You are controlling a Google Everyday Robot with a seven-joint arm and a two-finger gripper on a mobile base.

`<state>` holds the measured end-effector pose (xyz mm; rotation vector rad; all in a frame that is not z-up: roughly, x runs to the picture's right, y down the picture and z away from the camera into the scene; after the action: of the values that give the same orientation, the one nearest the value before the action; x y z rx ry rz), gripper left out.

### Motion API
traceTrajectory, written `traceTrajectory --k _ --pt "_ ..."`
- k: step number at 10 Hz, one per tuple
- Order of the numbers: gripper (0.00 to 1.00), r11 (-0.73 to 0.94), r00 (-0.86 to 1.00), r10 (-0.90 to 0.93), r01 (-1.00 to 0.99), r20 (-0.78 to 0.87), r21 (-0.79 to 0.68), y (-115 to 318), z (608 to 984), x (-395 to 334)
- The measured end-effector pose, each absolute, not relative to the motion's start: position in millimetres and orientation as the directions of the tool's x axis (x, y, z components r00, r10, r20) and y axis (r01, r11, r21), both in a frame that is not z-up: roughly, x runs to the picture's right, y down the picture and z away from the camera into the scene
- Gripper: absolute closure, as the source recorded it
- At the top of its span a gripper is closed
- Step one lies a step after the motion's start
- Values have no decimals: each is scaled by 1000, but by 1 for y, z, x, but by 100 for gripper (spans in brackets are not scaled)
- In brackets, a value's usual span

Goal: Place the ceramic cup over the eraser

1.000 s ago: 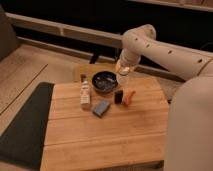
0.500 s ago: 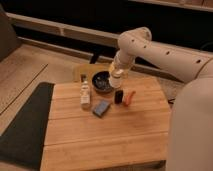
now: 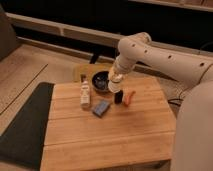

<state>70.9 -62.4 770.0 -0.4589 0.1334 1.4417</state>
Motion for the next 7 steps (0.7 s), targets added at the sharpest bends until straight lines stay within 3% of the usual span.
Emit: traceTrajectory --k 7 --pt "100 32 85 917 -990 -391 -140 -53 787 100"
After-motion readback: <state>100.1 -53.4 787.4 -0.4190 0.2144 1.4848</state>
